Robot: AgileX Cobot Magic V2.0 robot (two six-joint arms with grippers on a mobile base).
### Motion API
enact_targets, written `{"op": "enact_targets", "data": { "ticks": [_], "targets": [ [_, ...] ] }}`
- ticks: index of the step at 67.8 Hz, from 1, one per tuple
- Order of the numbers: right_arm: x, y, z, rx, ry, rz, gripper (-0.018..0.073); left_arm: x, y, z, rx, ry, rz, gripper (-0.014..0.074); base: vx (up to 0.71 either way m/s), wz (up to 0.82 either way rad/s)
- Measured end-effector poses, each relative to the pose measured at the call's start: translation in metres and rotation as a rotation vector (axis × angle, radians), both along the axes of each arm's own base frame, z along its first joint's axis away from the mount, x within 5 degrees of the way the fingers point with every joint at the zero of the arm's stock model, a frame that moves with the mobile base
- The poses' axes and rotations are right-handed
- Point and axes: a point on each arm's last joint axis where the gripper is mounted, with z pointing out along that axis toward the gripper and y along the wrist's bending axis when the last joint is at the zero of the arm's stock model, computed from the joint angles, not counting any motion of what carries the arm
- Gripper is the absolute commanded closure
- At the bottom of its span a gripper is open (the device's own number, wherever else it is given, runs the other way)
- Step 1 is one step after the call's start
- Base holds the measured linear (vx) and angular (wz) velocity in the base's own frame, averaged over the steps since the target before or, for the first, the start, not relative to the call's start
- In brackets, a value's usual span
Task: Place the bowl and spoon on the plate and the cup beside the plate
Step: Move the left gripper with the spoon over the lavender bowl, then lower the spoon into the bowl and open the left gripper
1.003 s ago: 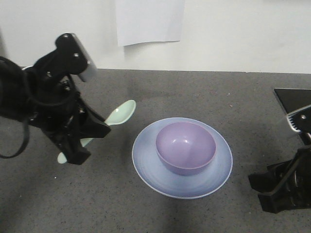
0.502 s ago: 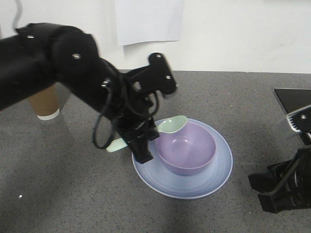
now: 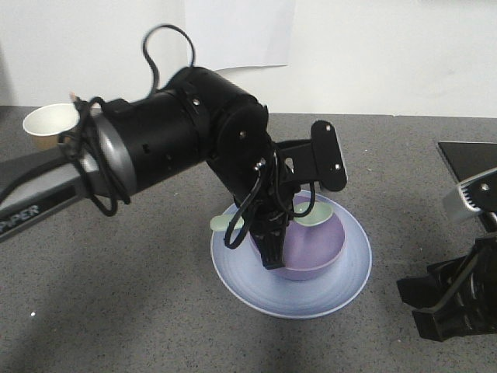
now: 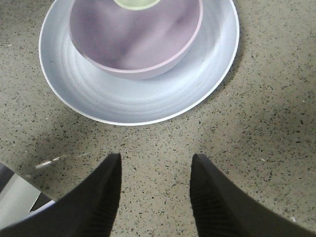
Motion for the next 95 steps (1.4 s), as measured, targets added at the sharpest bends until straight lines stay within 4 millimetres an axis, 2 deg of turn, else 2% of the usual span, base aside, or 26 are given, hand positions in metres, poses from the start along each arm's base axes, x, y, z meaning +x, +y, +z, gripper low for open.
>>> {"op": "enact_targets", "data": {
  "ticks": [19,36,65,81,95],
  "targets": [
    [0.000,0.000,0.000,0.000,0.000,0.000,0.0243,0.008,-0.007,-0.019,0.031,-0.005,-0.006,0.0531,0.00,0.00],
    [0.000,0.000,0.000,0.000,0.000,0.000,0.0243,0.009,-0.007,-0.020,0.036,-0.018,-0.008,0.0516,0.00,0.00],
    [0.000,0.000,0.000,0.000,0.000,0.000,0.0243,0.009,-0.007,-0.020,0.036,-0.018,-0.008,0.0307,0.00,0.00],
    [0.000,0.000,0.000,0.000,-0.001,0.000,0.0243,0.008,-0.005,-0.021,0.049,-0.003,-0.002,0.0308,0.00,0.00],
    [0.000,0.000,0.000,0.000,-0.001,0.000,0.0243,0.007,-0.003,-0.019,0.033,0.035,0.088,0.0308,0.00,0.00]
  ]
}}
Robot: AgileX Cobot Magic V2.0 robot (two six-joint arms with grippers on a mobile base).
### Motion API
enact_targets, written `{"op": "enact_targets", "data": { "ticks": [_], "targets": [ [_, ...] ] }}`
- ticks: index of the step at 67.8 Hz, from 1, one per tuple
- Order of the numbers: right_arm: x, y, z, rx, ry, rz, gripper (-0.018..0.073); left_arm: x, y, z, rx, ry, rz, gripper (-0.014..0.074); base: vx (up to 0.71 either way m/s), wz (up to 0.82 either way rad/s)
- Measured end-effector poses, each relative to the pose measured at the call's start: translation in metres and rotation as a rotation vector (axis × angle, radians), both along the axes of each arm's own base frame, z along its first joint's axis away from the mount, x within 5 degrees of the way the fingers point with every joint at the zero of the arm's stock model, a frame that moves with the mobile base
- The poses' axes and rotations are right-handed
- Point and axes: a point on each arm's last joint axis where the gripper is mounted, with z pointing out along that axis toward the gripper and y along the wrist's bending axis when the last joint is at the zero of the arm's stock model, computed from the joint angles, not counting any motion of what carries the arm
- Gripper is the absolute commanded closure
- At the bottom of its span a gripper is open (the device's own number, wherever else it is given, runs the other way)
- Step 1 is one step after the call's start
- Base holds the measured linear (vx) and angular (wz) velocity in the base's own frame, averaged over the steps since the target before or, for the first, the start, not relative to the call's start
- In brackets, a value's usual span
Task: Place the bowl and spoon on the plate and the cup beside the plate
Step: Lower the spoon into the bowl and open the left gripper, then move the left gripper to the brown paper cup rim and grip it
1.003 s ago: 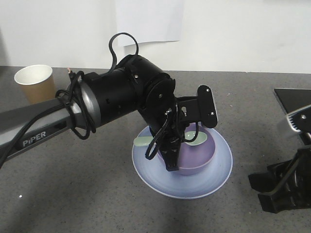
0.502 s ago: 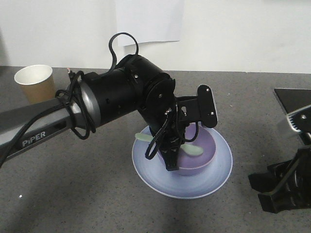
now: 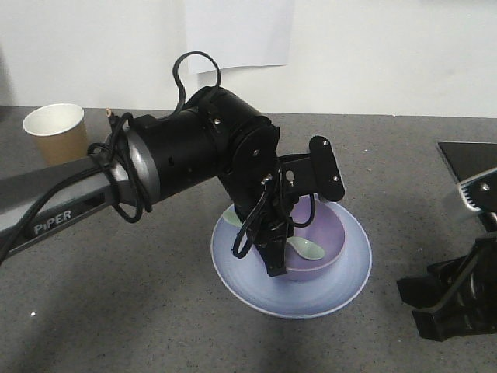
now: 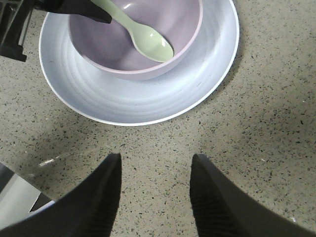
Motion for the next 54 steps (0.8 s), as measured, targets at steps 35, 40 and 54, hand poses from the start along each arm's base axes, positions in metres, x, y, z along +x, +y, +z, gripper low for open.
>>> {"op": "enact_targets", "data": {
  "ticks": [35,40,54],
  "targets": [
    [0.000,0.000,0.000,0.000,0.000,0.000,0.0243,0.023,0.138,0.109,-0.268,-0.076,0.517,0.0308,0.00,0.00],
    [0.000,0.000,0.000,0.000,0.000,0.000,0.0243,0.027,0.163,0.118,-0.288,-0.101,0.592,0.0308,0.00,0.00],
    [0.000,0.000,0.000,0.000,0.000,0.000,0.0243,0.047,0.232,0.125,-0.320,-0.162,0.809,0.0309,0.00,0.00]
  ]
}}
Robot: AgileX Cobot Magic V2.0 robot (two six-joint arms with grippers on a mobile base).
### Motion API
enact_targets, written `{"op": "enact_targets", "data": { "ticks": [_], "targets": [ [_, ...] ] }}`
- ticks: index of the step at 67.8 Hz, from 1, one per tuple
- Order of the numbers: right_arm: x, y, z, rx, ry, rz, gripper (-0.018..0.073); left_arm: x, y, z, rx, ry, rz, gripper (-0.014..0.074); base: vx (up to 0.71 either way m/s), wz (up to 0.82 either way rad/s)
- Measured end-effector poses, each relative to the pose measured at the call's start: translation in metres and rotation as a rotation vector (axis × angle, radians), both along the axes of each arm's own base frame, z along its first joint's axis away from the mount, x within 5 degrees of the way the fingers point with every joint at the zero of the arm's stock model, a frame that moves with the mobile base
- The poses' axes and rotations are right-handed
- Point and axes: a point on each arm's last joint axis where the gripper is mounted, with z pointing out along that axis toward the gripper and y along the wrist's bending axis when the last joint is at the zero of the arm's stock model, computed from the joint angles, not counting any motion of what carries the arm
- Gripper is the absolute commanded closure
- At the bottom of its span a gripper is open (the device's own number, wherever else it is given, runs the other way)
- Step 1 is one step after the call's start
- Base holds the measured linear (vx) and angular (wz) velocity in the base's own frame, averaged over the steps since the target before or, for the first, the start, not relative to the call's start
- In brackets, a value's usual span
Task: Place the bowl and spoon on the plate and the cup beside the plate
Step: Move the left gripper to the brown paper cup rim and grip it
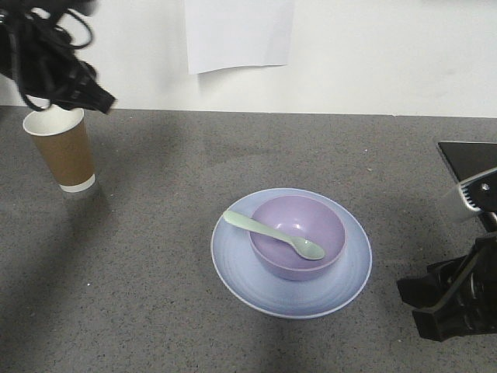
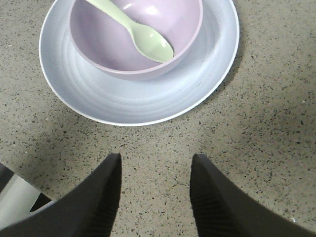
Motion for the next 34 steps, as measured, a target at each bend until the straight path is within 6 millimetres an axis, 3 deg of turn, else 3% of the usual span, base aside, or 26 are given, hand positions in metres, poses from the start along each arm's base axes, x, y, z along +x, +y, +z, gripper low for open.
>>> {"op": "enact_targets", "data": {
  "ticks": [16,34],
  "targets": [
    [0.000,0.000,0.000,0.000,0.000,0.000,0.0243,0.013,0.061,0.000,-0.035,-0.032,0.207,0.0345,0.00,0.00],
    [0.000,0.000,0.000,0.000,0.000,0.000,0.0243,0.038,0.098,-0.028,-0.116,-0.001,0.335,0.0351,0.00,0.00]
  ]
}}
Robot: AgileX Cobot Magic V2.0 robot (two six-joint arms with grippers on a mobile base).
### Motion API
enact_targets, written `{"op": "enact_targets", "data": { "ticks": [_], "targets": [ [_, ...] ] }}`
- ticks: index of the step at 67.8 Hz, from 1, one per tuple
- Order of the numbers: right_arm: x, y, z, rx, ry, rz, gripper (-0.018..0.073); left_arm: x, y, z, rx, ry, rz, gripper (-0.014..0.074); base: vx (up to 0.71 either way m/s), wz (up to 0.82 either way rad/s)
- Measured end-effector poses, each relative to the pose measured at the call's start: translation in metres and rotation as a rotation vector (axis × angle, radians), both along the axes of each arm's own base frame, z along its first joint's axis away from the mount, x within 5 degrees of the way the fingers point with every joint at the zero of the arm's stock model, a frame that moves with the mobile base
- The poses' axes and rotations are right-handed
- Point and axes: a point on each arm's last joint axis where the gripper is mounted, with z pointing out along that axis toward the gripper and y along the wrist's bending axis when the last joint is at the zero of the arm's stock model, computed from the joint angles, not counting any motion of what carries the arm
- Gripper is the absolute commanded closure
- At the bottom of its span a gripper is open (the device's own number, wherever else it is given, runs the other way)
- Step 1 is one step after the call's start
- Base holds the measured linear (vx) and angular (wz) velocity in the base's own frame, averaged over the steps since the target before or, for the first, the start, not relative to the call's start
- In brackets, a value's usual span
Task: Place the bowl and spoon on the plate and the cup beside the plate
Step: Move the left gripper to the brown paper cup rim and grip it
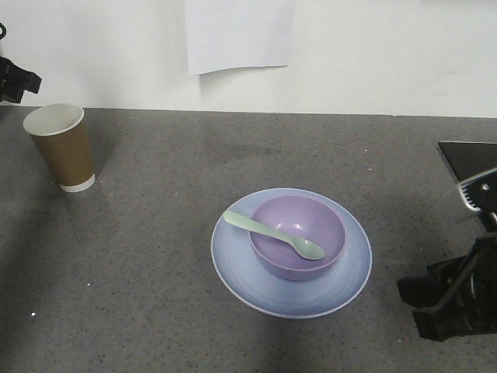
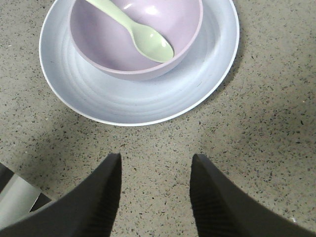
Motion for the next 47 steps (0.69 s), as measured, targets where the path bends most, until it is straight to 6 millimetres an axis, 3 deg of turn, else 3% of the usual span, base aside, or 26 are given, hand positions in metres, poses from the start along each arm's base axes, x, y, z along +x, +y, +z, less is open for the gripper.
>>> {"op": "enact_targets", "data": {
  "ticks": [27,47],
  "targets": [
    [0.000,0.000,0.000,0.000,0.000,0.000,0.0243,0.034,0.012,-0.044,-0.068,0.026,0.040,0.0351,0.00,0.00],
    [0.000,0.000,0.000,0.000,0.000,0.000,0.0243,0.046,0.013,-0.062,-0.082,0.023,0.045,0.0352,0.00,0.00]
  ]
}}
